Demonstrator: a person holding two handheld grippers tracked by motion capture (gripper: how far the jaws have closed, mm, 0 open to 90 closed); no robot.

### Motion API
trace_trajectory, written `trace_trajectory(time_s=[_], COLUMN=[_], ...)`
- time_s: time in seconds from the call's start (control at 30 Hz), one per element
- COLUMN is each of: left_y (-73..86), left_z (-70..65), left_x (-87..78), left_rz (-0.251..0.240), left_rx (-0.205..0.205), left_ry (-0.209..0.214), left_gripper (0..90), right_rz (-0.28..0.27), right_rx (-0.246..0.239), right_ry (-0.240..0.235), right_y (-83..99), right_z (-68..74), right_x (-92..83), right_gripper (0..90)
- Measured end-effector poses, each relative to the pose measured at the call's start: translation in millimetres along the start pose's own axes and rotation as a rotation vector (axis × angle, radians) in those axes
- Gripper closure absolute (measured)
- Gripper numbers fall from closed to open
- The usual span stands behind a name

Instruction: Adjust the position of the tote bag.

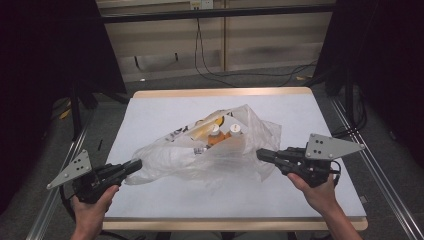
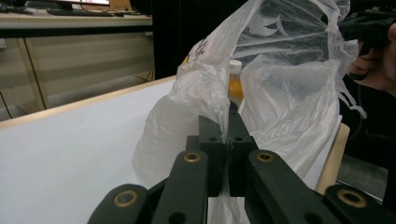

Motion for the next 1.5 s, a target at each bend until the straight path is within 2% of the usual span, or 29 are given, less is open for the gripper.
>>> trace_trajectory(time_s=[0.33,0.37,0.53,0.63,1.0,1.2,1.33,1.37,1.4,1.5], left_y=[-24.4,-29.5,-40.6,-47.1,-68.0,-78.0,-83.4,-85.8,-85.8,-88.9], left_z=[8.1,10.9,13.7,15.3,18.4,20.5,30.0,35.3,35.3,43.1], left_x=[5.3,5.6,6.3,5.1,16.2,26.0,31.0,33.1,33.1,36.7], left_rz=[-0.040,-0.046,-0.060,-0.060,-0.100,-0.112,-0.106,-0.097,-0.097,-0.084], left_rx=[0.006,0.008,0.011,0.030,0.040,0.053,0.052,0.054,0.054,0.055], left_ry=[0.002,-0.011,-0.008,-0.014,0.004,-0.005,-0.020,-0.031,-0.031,-0.038], left_gripper=[88.7,88.8,88.7,88.8,88.9,89.0,89.1,89.1,89.0,89.1], right_rz=[-0.060,-0.067,-0.087,-0.111,-0.160,-0.168,-0.171,-0.174,-0.174,-0.184], right_rx=[0.001,-0.002,-0.026,-0.020,-0.022,-0.028,-0.022,-0.015,-0.015,-0.002], right_ry=[0.005,0.012,0.022,0.022,0.042,0.091,0.131,0.153,0.153,0.184], right_y=[-24.8,-29.8,-44.5,-53.6,-79.9,-91.0,-96.1,-98.3,-98.3,-101.7], right_z=[-13.1,-16.2,-23.7,-29.1,-45.3,-58.3,-70.5,-78.6,-78.6,-91.0], right_x=[-2.8,-2.8,-1.3,-0.6,3.2,-1.2,-7.7,-12.0,-12.0,-19.4], right_gripper=[90.0,90.0,90.0,90.0,90.0,90.0,90.0,90.0,90.0,90.0])
Point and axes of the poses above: each handheld gripper's, and its own axes: x roughly forward along the jaws, y roughly out of its underside, z roughly to its left, the point moved 10 cm from there along x, roughly forward along the jaws, and after that the axes turned 2 degrees about -x, right-handed, at the moved point
